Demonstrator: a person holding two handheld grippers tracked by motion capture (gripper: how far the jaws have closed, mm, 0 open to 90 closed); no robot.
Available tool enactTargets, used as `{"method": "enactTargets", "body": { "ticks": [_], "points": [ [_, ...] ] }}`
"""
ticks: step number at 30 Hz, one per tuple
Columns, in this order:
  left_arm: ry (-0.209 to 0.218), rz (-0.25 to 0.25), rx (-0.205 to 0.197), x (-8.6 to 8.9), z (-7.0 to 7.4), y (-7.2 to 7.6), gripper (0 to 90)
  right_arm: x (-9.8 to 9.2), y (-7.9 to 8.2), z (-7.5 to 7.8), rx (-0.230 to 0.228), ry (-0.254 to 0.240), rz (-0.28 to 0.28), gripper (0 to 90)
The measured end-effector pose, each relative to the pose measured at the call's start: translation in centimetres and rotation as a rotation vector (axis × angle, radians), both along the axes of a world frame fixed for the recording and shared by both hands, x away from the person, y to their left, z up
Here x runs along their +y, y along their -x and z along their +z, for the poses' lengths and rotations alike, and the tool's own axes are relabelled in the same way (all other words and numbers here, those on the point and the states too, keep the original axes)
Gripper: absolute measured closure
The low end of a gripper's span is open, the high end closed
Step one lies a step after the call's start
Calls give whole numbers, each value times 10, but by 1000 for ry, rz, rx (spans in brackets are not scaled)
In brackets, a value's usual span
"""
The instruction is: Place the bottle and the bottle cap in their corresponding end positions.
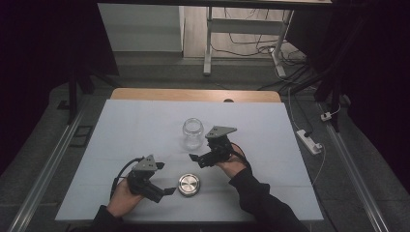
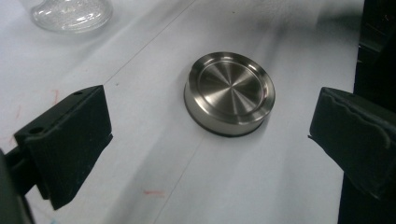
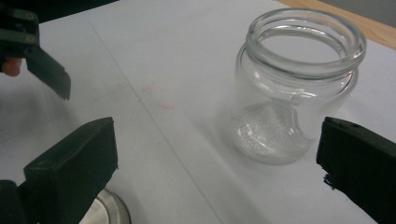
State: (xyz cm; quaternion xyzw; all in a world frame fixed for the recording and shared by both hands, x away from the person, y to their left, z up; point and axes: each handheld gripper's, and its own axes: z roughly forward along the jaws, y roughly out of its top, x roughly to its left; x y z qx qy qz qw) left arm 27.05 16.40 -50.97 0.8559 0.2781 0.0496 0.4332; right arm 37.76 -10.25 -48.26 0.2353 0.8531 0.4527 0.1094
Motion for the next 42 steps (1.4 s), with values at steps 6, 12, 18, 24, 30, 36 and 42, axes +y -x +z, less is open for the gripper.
{"method": "enactTargets", "body": {
  "ticks": [6,12,18,24,30,36,42],
  "points": [
    [4,8,0,5,1,5,0,-3,8,-1,20,1,13,0],
    [16,15,10,13,1,9,0,-12,16,-2,37,-13,13,0],
    [17,21,17,20,0,14,0,-23,23,-3,41,0,-1,0],
    [13,44,18,29,0,21,0,-35,33,-4,44,2,-19,0],
    [20,84,21,41,0,28,0,-49,45,-3,26,14,-34,0],
    [18,127,31,54,-2,37,0,-68,54,-4,21,10,-64,0],
    [15,166,40,66,-5,46,0,-91,64,-2,4,0,-114,0]
  ]
}}
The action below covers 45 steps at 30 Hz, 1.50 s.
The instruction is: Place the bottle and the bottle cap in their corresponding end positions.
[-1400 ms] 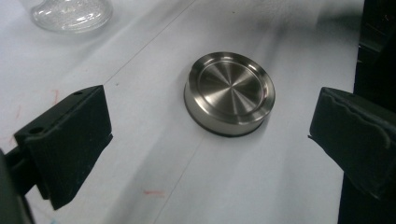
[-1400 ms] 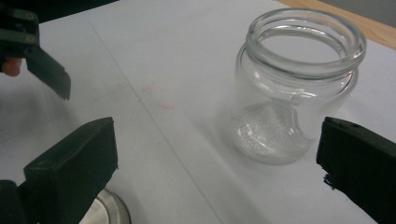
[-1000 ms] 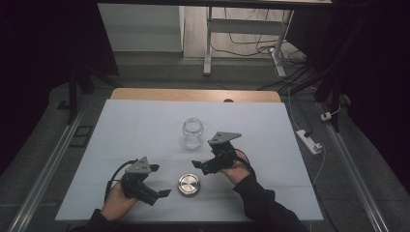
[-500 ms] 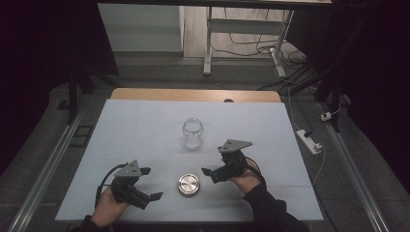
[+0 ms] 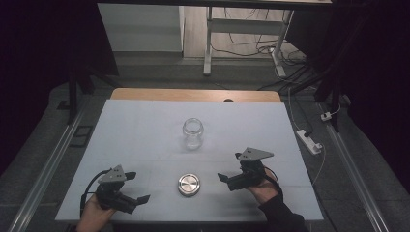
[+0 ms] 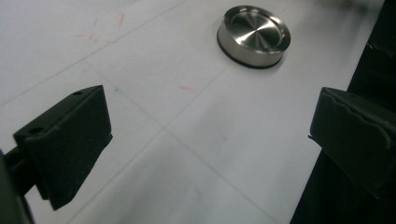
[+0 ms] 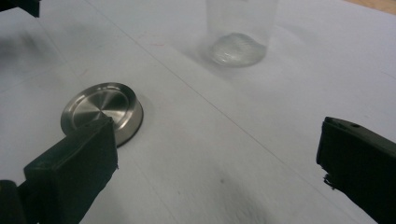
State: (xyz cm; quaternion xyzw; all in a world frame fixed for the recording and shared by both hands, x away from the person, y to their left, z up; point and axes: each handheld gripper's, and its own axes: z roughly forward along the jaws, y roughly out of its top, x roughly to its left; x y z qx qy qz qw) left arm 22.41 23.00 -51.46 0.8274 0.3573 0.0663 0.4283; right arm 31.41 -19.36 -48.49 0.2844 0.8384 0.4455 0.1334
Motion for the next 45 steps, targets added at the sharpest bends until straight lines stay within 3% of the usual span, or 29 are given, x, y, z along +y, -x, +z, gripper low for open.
{"method": "enactTargets", "body": {
  "ticks": [14,23,32,38,45],
  "points": [
    [23,75,14,27,-4,23,0,-50,24,-8,-8,39,-110,0],
    [12,107,21,36,-6,34,0,-82,40,-8,25,32,-195,0],
    [-2,160,23,47,-7,44,0,-103,57,-9,50,32,-272,0],
    [2,195,24,54,-7,49,0,-113,66,-12,71,64,-313,0],
    [-32,225,35,59,-8,54,0,-120,76,-10,79,67,-354,0]
  ]
}}
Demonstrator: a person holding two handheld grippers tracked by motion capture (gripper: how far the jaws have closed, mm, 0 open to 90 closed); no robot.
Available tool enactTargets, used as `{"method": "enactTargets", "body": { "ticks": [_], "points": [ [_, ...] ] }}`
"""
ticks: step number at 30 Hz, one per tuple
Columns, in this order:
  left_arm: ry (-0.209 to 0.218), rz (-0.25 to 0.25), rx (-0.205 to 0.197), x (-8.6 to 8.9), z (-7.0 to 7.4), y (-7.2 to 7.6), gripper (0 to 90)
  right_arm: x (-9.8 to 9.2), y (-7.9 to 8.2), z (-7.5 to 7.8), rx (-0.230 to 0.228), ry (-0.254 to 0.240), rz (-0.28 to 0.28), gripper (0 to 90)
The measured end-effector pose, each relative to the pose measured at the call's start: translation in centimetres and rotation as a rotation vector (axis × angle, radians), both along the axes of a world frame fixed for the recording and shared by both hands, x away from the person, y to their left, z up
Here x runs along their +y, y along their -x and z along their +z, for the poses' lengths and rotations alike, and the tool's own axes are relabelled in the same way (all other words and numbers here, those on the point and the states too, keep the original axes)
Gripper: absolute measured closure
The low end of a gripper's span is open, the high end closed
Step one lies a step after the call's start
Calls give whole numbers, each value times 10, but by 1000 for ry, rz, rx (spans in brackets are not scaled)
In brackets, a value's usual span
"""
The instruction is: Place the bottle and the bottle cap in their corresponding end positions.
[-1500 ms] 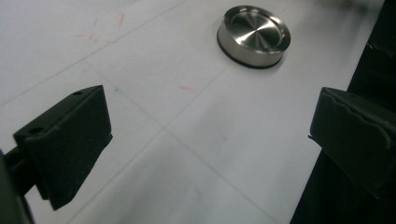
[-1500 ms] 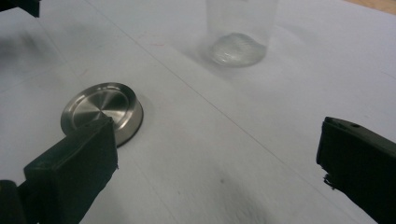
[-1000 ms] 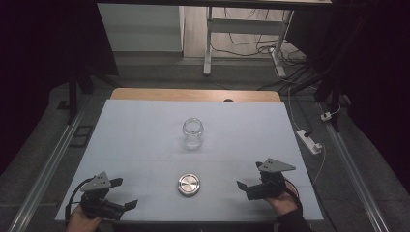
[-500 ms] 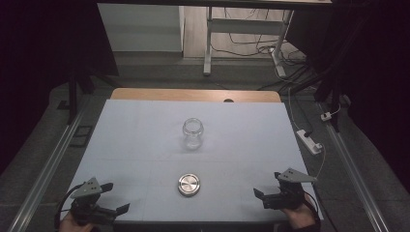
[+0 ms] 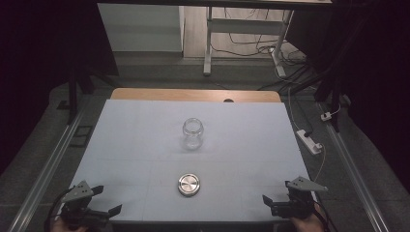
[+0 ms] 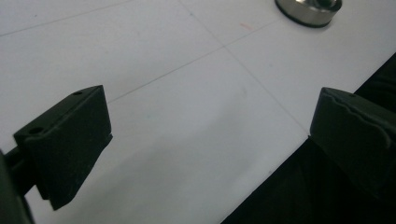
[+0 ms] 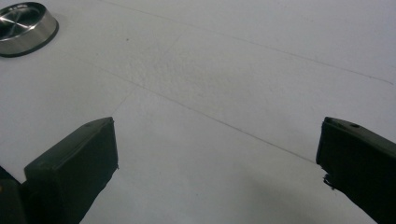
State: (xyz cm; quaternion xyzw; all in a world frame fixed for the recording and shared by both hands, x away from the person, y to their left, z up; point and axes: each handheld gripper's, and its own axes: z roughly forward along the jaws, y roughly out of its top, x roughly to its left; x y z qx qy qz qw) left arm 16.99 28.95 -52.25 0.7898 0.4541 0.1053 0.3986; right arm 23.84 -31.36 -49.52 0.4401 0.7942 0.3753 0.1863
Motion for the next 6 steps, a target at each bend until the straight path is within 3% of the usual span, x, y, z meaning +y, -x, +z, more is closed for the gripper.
{"method": "enactTargets", "body": {
  "ticks": [6],
  "points": [
    [-18,-3,16,-1,0,-1,0,0,1,-1,7,14,-13,0]
  ]
}}
